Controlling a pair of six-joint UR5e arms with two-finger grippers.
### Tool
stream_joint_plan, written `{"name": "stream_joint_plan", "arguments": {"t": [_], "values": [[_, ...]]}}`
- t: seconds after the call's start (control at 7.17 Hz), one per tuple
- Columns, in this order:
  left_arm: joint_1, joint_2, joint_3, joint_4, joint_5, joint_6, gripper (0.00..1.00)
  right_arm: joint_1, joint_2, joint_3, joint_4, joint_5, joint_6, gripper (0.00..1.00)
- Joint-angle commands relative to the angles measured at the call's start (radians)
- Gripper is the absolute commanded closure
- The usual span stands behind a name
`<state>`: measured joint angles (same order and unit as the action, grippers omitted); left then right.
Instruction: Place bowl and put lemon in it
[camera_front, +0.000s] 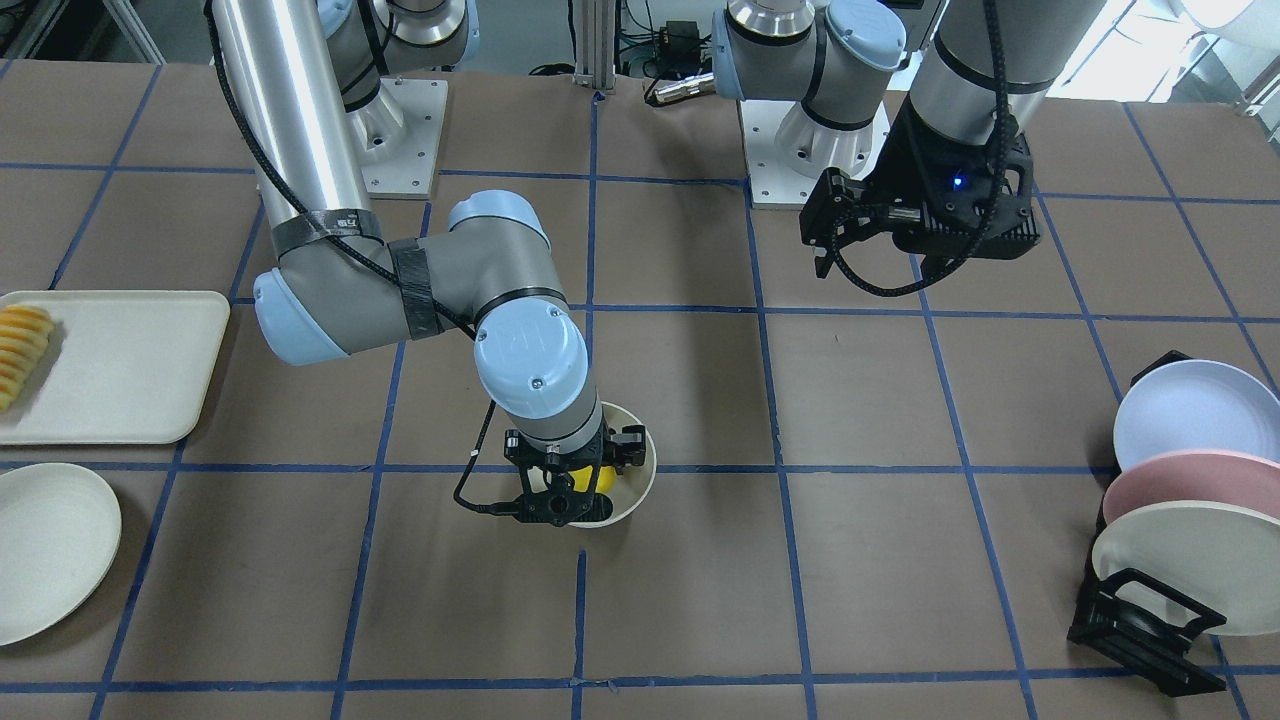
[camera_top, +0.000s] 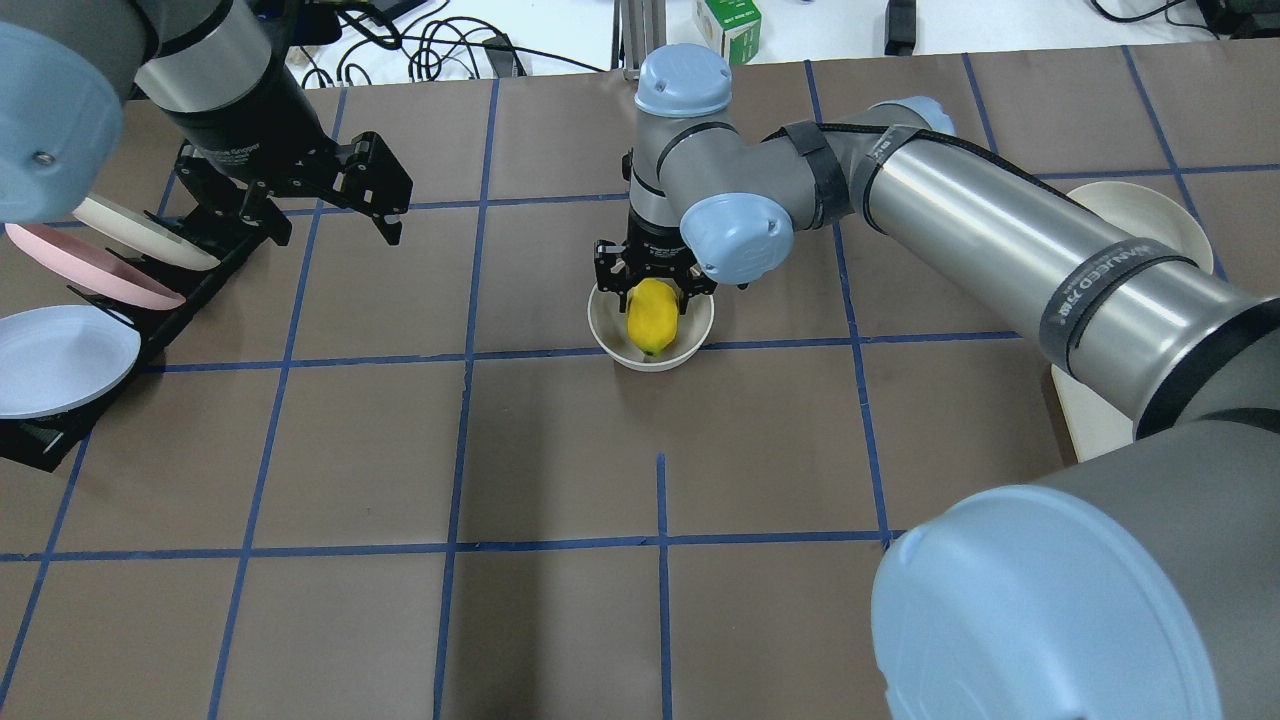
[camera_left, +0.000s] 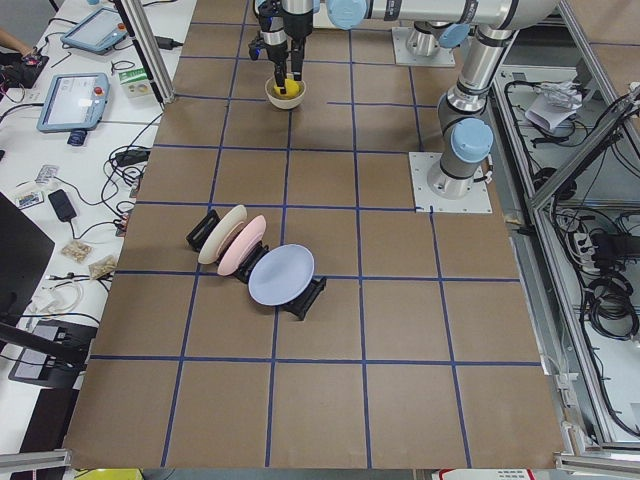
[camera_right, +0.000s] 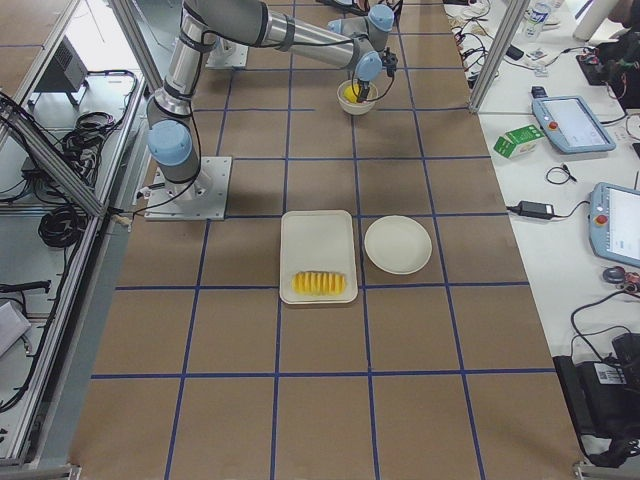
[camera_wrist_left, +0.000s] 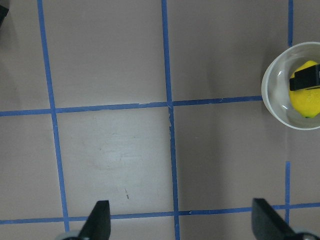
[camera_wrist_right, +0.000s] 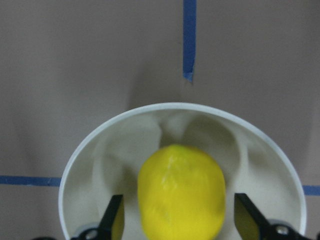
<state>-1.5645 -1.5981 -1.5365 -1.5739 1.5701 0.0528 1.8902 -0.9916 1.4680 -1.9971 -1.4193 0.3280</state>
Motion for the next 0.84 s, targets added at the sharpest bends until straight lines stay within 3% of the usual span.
{"name": "stream_joint_plan", "arguments": {"t": [0.0,0.14,0.28,0.42,0.7], "values": [[-0.002,-0.003,-0.001,0.000,-0.005,-0.001,0.00,-0.019,-0.022,-0.012,0.011,-0.004,-0.001,0.00],[-0.003,-0.003,0.001,0.000,-0.005,-0.002,0.00,-0.042,-0.062,-0.011,0.014,-0.010,0.003,0.00],[-0.003,-0.005,0.004,0.000,-0.008,-0.002,0.00,-0.121,-0.129,-0.003,0.055,-0.080,-0.001,0.00],[-0.002,-0.005,0.009,0.000,-0.008,-0.004,0.00,-0.231,-0.224,-0.005,0.161,-0.092,-0.057,0.00],[-0.003,-0.011,0.009,0.000,-0.008,-0.004,0.00,-0.354,-0.370,0.008,0.253,-0.140,-0.217,0.00]]}}
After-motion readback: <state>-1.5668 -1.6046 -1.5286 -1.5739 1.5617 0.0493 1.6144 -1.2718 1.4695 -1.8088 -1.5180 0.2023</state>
